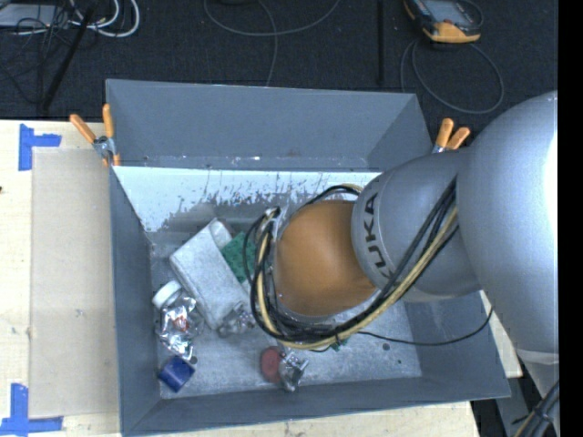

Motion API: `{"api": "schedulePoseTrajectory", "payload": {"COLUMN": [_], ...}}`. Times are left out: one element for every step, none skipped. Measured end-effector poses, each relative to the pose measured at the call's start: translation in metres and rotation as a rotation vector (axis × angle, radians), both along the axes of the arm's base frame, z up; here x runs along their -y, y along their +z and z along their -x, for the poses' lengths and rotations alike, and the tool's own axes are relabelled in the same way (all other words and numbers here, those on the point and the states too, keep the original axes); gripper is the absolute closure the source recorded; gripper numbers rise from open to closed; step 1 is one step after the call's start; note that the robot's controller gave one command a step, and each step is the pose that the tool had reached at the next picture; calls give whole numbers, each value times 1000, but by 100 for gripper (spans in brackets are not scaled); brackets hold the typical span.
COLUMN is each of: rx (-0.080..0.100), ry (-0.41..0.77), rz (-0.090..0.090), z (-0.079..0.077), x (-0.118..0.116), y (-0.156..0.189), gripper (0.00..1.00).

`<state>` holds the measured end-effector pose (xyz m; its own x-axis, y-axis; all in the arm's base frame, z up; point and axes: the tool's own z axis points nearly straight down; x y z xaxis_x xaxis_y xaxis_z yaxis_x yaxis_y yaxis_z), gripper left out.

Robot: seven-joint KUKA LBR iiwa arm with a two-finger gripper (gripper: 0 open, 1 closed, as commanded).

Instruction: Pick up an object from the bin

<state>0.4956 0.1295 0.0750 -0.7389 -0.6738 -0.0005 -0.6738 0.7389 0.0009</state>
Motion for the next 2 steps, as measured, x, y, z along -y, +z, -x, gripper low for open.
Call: {"api": "schedulePoseTrajectory", "payload": {"rx": [3, 6], "ry": [32, 160], "rz": [-6, -1], "z": [-16, -6], "x": [48, 15], "y": [-3, -3], "gripper": [0, 0]}}
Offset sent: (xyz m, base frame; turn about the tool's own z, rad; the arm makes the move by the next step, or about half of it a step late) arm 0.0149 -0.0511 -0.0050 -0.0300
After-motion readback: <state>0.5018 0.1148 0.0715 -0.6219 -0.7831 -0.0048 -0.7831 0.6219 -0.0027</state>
